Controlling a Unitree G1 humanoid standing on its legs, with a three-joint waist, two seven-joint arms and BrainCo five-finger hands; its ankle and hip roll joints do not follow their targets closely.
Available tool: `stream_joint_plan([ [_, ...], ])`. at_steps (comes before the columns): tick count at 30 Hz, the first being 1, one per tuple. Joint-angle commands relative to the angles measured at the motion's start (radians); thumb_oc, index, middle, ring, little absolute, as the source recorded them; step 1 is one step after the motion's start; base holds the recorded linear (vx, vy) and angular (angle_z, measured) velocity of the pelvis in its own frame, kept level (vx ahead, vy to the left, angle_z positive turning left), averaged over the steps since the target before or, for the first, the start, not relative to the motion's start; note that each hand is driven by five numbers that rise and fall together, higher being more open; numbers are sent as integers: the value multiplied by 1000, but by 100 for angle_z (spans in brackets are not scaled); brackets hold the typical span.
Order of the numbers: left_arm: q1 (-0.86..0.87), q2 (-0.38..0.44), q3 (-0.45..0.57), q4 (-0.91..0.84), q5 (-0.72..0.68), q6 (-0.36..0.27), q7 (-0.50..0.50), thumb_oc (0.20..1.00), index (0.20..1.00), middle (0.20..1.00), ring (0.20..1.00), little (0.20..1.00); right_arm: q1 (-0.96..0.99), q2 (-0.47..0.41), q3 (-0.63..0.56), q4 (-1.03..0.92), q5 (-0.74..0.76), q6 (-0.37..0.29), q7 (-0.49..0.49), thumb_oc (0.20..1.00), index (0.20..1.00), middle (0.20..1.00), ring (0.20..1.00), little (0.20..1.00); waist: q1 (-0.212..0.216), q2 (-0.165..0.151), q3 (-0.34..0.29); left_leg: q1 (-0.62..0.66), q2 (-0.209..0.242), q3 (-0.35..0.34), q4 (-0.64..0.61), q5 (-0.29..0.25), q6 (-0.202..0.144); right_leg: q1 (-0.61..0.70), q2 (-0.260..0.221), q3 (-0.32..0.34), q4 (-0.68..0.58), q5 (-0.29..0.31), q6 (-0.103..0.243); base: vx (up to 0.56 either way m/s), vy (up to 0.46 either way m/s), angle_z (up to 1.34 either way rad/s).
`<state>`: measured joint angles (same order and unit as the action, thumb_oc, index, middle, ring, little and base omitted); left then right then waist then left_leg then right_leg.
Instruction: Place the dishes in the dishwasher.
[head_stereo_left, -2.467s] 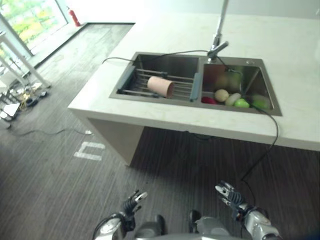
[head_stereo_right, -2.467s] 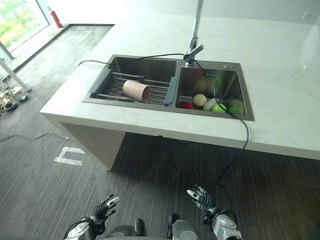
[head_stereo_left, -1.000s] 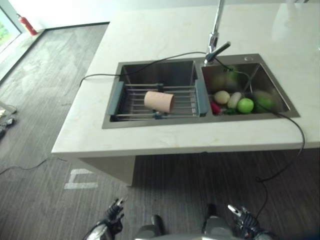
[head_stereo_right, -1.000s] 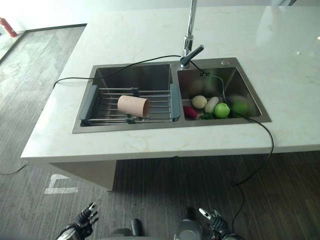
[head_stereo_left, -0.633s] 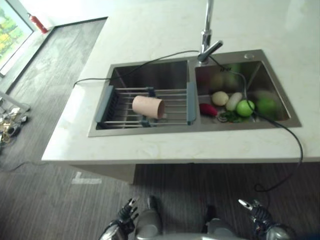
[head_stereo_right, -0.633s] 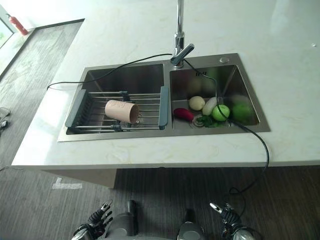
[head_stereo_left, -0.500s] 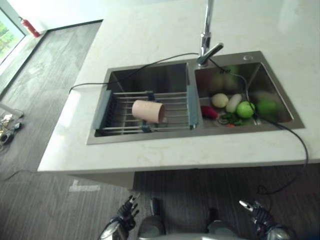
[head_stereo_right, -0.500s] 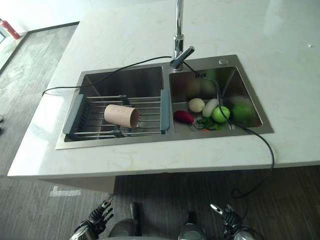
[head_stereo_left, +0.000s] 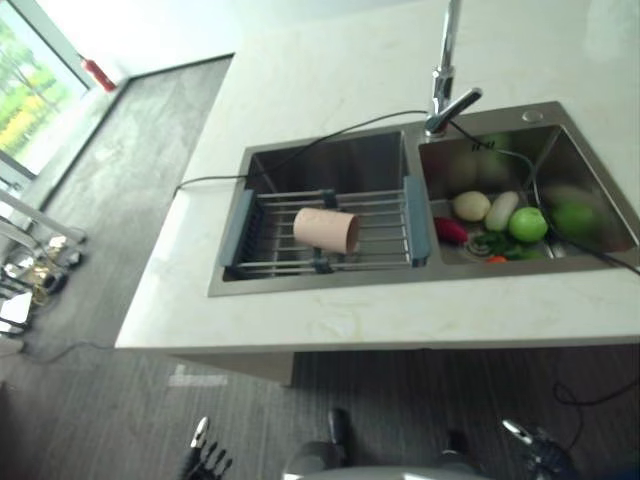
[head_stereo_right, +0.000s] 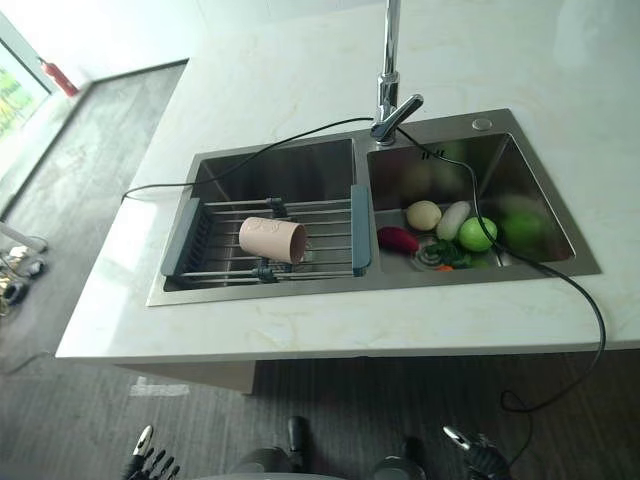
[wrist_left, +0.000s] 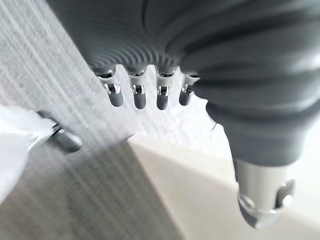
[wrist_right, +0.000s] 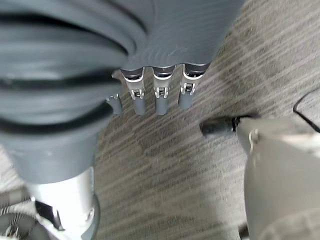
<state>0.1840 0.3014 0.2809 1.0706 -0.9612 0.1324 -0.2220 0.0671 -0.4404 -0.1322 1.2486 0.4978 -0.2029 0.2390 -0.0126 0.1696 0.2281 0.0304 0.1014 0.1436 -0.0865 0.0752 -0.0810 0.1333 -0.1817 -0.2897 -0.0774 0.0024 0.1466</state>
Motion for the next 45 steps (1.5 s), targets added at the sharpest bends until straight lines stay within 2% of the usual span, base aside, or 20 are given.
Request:
stream_joint_plan([
  [1, -80, 125, 41, 88, 101, 85, 21, 1000, 1000, 1000, 1000, 1000, -53, 13, -30, 20, 67, 0, 20, 1000, 1000, 1000, 1000, 1000, 23, -20, 18, -8, 18, -13, 87, -103, 0, -101, -36, -2, 165, -114, -29, 13, 54, 1],
  [4, -74, 206, 91, 184, 129, 128, -1, 1000, 1000, 1000, 1000, 1000, -65, -8, -31, 26, 57, 20, 29, 1000, 1000, 1000, 1000, 1000, 20, 2, 15, -9, 13, -17, 84, -100, -1, -105, -38, 0, 169, -120, -31, 10, 63, 1],
  [6, -77, 297, 136, 244, 151, 124, 23, 1000, 1000, 1000, 1000, 1000, -75, -21, -16, 33, 30, 21, 33, 1000, 1000, 1000, 1000, 1000, 17, 15, 15, -2, 9, -22, 81, -101, 0, -102, -41, 2, 173, -128, -31, 18, 52, 3],
  [10, -74, 578, 264, 309, 261, 93, 67, 1000, 1000, 1000, 1000, 1000, -80, -41, 27, 21, 76, 39, 19, 1000, 1000, 1000, 1000, 1000, 20, 45, 3, -4, 8, -22, 85, -93, 4, -99, -43, -3, 169, -120, -28, 4, 6, 15],
  [11, -75, 625, 281, 311, 296, 91, 77, 1000, 1000, 1000, 1000, 1000, -79, -40, 34, 14, 86, 44, 12, 1000, 1000, 1000, 1000, 1000, 20, 47, 3, 0, 7, -22, 86, -95, 4, -95, -44, -4, 171, -122, -26, -13, -45, 6],
  [12, -74, 752, 332, 308, 369, 18, 122, 1000, 1000, 1000, 1000, 1000, -77, -35, 56, -9, 114, 60, -6, 1000, 1000, 1000, 1000, 1000, 24, 52, -3, -4, 9, -20, 88, -93, 6, -94, -44, -9, 167, -114, -24, -12, -69, 9],
  [15, -82, 894, 394, 263, 443, -108, 154, 1000, 1000, 1000, 1000, 1000, -72, -23, 80, -27, 142, 75, -25, 1000, 1000, 1000, 1000, 1000, 26, 50, -8, 2, 12, -12, 89, -95, 7, -87, -42, -11, 161, -108, -21, -10, -87, 14],
  [16, -98, 947, 413, 226, 488, -169, 161, 1000, 1000, 1000, 1000, 1000, -71, -17, 84, -27, 150, 79, -30, 1000, 1000, 1000, 1000, 1000, 26, 48, -10, 4, 14, -9, 89, -96, 7, -84, -40, -11, 158, -106, -20, 14, -93, 11],
  [18, -150, 1045, 410, 107, 531, -222, 168, 1000, 1000, 1000, 1000, 1000, -64, 0, 92, -30, 177, 87, -41, 1000, 1000, 1000, 1000, 1000, 25, 39, -15, 16, 16, 2, 86, -102, 6, -73, -38, -13, 150, -101, -15, 28, -99, 9],
  [20, -194, 1089, 387, 21, 548, -256, 173, 1000, 1000, 1000, 1000, 1000, -58, 10, 93, -34, 185, 92, -46, 1000, 1000, 1000, 1000, 1000, 25, 34, -20, 19, 17, 6, 84, -103, 5, -70, -35, -12, 144, -96, -12, 27, -83, 7],
  [22, -331, 1159, 290, -159, 539, -268, 177, 1000, 1000, 1000, 1000, 1000, -47, 28, 100, -37, 193, 97, -52, 1000, 1000, 1000, 1000, 1000, 17, 23, -26, 29, 17, 16, 76, -108, 5, -62, -30, -8, 129, -86, -6, 41, -99, -3],
  [24, -406, 1183, 222, -243, 556, -272, 181, 1000, 1000, 1000, 1000, 1000, -43, 34, 102, -33, 191, 98, -53, 1000, 1000, 1000, 1000, 1000, 10, 17, -31, 35, 18, 22, 71, -109, 5, -60, -26, -2, 120, -81, -2, 44, -60, -5],
  [29, -706, 1170, -70, -460, 594, -299, 162, 1000, 1000, 1000, 1000, 1000, -26, 48, 86, -2, 185, 98, -44, 1000, 1000, 1000, 1000, 1000, -26, -4, -45, 57, 22, 54, 45, -112, 6, -56, -10, 28, 93, -67, 6, 49, -54, -26],
  [34, -1075, 1082, -451, -620, 693, -221, 173, 1000, 1000, 1000, 1000, 1000, 0, 52, 68, -5, 194, 89, -13, 1000, 1000, 1000, 1000, 1000, -90, -28, -52, 83, 34, 112, 22, -105, 2, -61, -1, 71, 78, -52, 23, 54, -49, -28],
  [35, -1096, 1080, -472, -617, 694, -220, 175, 1000, 1000, 1000, 1000, 1000, 2, 56, 64, -6, 194, 89, -13, 1000, 1000, 1000, 1000, 1000, -84, -30, -53, 84, 33, 113, 21, -105, 2, -62, -1, 72, 78, -52, 23, 29, -36, -34],
  [38, -1223, 1010, -622, -659, 797, -188, 179, 1000, 1000, 1000, 1000, 1000, 16, 62, 66, -25, 184, 104, -9, 1000, 1000, 1000, 1000, 1000, -119, -46, -50, 86, 39, 140, 17, -103, -1, -78, 4, 103, 77, -45, 30, 17, -28, -44],
  [42, -1268, 934, -705, -671, 876, -155, 169, 1000, 1000, 1000, 1000, 1000, 36, 70, 76, -39, 151, 113, 0, 1000, 1000, 1000, 1000, 1000, -161, -58, -39, 85, 41, 166, 16, -104, -2, -96, 12, 146, 72, -39, 34, 3, -12, -31],
  [45, -1262, 895, -724, -657, 908, -152, 163, 1000, 1000, 1000, 1000, 1000, 49, 73, 83, -45, 151, 103, 4, 1000, 1000, 1000, 1000, 1000, -183, -60, -28, 82, 41, 181, 19, -104, -3, -106, 13, 166, 68, -33, 36, -4, 4, -29],
])
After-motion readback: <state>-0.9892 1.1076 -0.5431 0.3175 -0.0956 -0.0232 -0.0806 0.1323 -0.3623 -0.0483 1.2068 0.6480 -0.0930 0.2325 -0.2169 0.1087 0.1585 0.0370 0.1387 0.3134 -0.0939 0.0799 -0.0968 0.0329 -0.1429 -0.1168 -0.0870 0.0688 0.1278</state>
